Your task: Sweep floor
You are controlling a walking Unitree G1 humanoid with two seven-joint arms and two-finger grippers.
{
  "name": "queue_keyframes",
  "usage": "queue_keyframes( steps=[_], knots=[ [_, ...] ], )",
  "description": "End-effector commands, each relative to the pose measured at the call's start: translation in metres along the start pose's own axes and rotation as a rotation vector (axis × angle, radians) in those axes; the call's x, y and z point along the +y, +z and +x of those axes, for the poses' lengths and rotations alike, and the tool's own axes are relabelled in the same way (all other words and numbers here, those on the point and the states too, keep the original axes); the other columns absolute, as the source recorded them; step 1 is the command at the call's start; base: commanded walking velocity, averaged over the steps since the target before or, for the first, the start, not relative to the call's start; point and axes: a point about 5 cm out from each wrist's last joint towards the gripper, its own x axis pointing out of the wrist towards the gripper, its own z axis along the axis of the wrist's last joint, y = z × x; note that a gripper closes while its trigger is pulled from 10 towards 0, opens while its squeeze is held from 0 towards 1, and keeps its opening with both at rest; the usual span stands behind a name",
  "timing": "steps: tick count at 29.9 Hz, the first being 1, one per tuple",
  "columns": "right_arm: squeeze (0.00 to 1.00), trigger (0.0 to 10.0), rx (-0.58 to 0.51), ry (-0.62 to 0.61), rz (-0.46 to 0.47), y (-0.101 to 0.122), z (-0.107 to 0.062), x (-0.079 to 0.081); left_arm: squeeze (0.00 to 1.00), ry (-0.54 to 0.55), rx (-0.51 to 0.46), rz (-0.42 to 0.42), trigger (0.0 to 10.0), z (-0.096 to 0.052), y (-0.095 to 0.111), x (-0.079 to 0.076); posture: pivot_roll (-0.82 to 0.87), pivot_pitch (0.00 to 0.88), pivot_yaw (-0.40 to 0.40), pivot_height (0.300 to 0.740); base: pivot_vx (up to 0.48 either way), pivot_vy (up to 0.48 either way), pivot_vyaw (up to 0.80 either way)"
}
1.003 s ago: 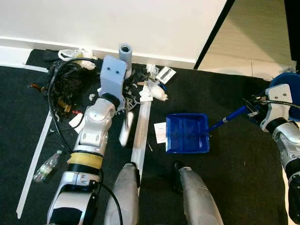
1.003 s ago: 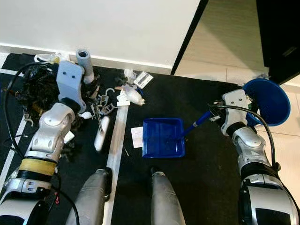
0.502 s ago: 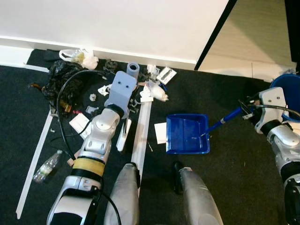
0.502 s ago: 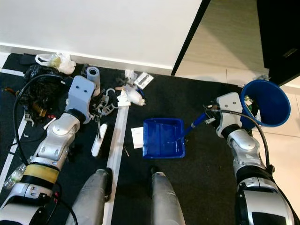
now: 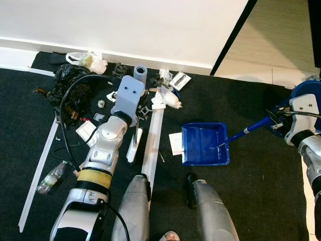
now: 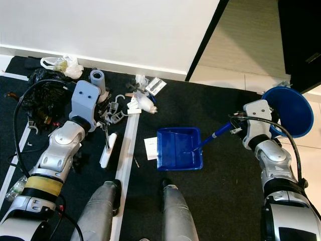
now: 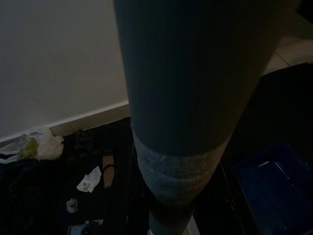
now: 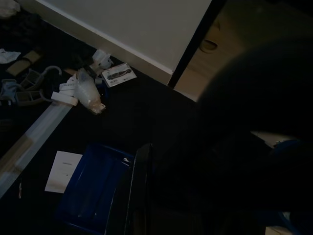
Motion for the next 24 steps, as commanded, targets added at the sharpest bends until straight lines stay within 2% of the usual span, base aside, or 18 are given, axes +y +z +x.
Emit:
queue_keyframes(
  steps=[1, 4, 7, 15, 20, 24],
  knots=[
    [0.0, 0.0, 0.166, -0.044, -0.093, -0.028, -0.022, -0.017, 0.0, -0.003, 0.014, 0.0, 10.0, -0.004, -0.007, 0.0, 0.12, 0.345, -0.044, 0.74, 0.0, 0.0, 0.0],
    [0.0, 0.0, 0.164, -0.044, -0.1, -0.027, -0.022, -0.018, 0.0, -0.001, 0.014, -0.002, 10.0, -0.004, -0.007, 0.0, 0.12, 0.345, -0.044, 0.74, 0.0, 0.0, 0.0],
    [0.0, 0.0, 0.165, -0.081, -0.093, -0.026, -0.026, -0.027, 0.0, -0.001, 0.014, -0.003, 10.0, -0.003, -0.007, 0.001, 0.12, 0.342, -0.043, 0.74, 0.0, 0.0, 0.0],
    [0.0, 0.0, 0.168, -0.112, -0.099, -0.024, -0.03, -0.038, 0.0, 0.002, 0.013, -0.003, 10.0, -0.002, -0.007, 0.001, 0.12, 0.338, -0.042, 0.74, 0.0, 0.0, 0.0],
    [0.0, 0.0, 0.173, -0.103, -0.114, -0.024, -0.03, -0.038, 0.0, 0.001, 0.014, -0.004, 10.0, -0.002, -0.007, 0.001, 0.12, 0.337, -0.044, 0.74, 0.0, 0.0, 0.0],
    [0.0, 0.0, 0.171, -0.138, -0.099, -0.022, -0.033, -0.045, 0.0, 0.004, 0.015, -0.002, 10.0, -0.002, -0.008, 0.001, 0.12, 0.336, -0.044, 0.74, 0.0, 0.0, 0.0]
  ],
)
